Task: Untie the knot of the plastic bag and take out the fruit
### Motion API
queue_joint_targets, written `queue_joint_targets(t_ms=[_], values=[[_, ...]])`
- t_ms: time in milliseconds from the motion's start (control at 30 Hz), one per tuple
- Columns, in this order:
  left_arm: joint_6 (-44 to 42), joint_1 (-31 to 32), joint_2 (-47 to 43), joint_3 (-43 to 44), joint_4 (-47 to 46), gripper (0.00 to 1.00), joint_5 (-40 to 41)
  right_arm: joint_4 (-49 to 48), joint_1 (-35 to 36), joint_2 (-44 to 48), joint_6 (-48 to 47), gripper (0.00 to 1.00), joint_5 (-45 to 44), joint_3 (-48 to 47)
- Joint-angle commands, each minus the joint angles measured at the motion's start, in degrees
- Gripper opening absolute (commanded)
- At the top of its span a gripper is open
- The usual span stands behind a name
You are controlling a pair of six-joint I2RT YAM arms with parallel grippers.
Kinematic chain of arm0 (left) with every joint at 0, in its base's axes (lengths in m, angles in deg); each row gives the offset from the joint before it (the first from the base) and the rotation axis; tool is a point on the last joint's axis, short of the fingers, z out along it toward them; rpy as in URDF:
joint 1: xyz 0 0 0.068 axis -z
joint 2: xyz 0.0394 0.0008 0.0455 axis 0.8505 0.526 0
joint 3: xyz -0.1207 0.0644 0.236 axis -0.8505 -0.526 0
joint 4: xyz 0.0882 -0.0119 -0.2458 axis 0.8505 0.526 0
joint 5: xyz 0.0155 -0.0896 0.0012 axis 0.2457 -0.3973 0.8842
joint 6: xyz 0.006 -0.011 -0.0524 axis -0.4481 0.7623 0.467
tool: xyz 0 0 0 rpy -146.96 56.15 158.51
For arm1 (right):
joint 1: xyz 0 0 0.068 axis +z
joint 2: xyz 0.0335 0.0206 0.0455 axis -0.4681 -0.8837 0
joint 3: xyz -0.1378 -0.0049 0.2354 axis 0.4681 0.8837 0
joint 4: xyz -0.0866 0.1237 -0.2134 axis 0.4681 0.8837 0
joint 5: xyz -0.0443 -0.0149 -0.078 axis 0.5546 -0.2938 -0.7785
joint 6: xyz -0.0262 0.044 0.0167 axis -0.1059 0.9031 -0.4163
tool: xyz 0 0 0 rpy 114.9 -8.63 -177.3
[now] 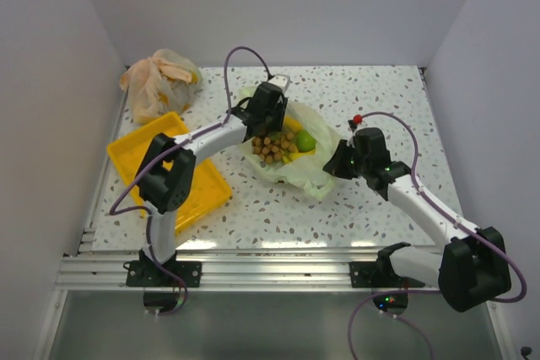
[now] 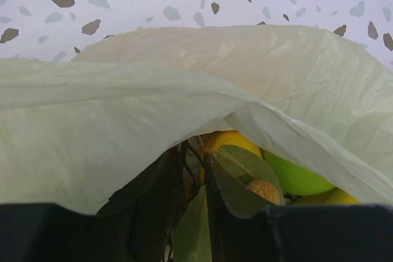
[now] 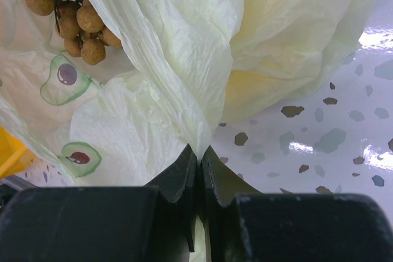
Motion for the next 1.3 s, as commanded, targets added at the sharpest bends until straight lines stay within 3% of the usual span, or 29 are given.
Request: queue_joint_targets(t_ms=[0, 333, 467, 700, 1100, 1267], values=[[-0.9, 0.5, -0.2, -0.4, 0.7, 0.33, -1.3, -2.2, -0.1, -0.5, 0.4, 0.08, 0.7, -0.4], [-2.6, 0.9, -3.4, -6.2, 0.6, 0.14, -4.9, -2.3, -0.1, -1.7, -0.2, 0.06, -0.3, -2.6], [-4.0, 1.3, -5.7, -8.3, 0.0, 0.00, -6.9, -2.4, -0.1, -2.0, -0.3, 0.05, -0.9, -3.5], [-5.7, 1.4, -11.0, -10.5, -3.2, 0.00, -8.6, -2.4, -0.1, -2.4, -0.3, 0.04, -1.3, -4.1], [-14.3, 1.4, -21.2, -16.2, -7.3, 0.00, -20.9, -1.4, -0.1, -1.6, -1.0, 0.03, -3.8, -5.6], [-14.4, 1.4, -26.7, -17.6, -10.2, 0.00, -20.9, -1.1, -0.1, -1.7, -1.3, 0.03, -3.9, -5.5]])
